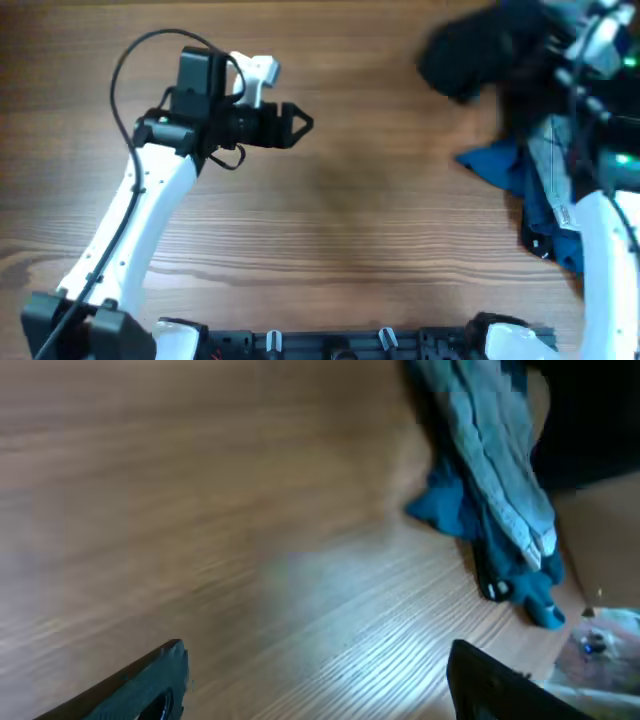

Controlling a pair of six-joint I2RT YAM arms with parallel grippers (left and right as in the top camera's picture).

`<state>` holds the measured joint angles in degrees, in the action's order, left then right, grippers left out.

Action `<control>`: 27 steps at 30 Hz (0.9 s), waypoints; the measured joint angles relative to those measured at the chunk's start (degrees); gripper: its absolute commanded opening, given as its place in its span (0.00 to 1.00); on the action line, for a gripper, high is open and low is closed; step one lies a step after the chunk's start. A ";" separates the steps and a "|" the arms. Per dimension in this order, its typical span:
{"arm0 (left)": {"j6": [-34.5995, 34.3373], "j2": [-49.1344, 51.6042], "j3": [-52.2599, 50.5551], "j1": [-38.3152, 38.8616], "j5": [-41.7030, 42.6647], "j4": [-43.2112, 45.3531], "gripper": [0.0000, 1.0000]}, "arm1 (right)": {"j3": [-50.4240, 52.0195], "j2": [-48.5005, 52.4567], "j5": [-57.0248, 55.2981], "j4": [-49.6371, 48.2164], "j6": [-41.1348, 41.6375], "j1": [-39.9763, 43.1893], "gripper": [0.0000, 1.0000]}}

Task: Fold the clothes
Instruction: 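Reach the right gripper into the clothes pile and grasp the black shorts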

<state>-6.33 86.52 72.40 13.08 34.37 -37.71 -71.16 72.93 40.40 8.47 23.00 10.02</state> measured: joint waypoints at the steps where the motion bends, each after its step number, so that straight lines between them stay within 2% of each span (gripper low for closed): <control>1: 0.00 -1.92 0.00 -1.31 0.00 -0.42 0.84 | -1.05 -0.35 -0.81 -1.18 0.07 -4.94 0.04; 5: -0.22 -13.18 0.22 -6.91 -0.02 -4.83 0.86 | -1.16 1.57 -7.89 -4.09 0.28 -21.22 0.04; 8: -0.22 -21.31 0.96 -9.35 -0.02 -8.02 0.86 | -1.16 4.44 -12.20 -5.07 1.05 -28.26 0.04; 15: -0.17 -22.91 1.03 -9.40 -3.93 -11.85 0.82 | -1.14 15.93 -15.65 -11.06 4.79 -34.97 0.04; 22: -0.17 -22.99 1.03 -9.40 -6.93 -13.49 0.81 | -1.33 27.93 -27.85 -31.26 8.39 -35.76 0.06; 23: -0.17 -22.99 1.03 -9.40 -7.06 -14.23 0.80 | -1.29 31.17 -31.15 -35.32 9.16 -35.76 0.36; 24: -0.17 -22.97 1.03 -9.40 -7.15 -15.15 0.80 | -1.31 34.12 -34.25 -40.22 9.88 -35.76 0.99; 25: -0.20 -22.75 1.03 -9.40 -7.15 -16.15 0.80 | -1.33 37.33 -37.53 -44.74 10.36 -35.74 0.99; 27: -0.20 -21.62 1.07 -9.38 -7.13 -17.29 0.79 | -1.31 39.71 -39.63 -46.23 10.75 -35.47 0.99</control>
<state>-6.52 64.90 73.47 3.70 27.24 -55.00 -72.47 112.64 0.78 -37.76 33.76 -25.45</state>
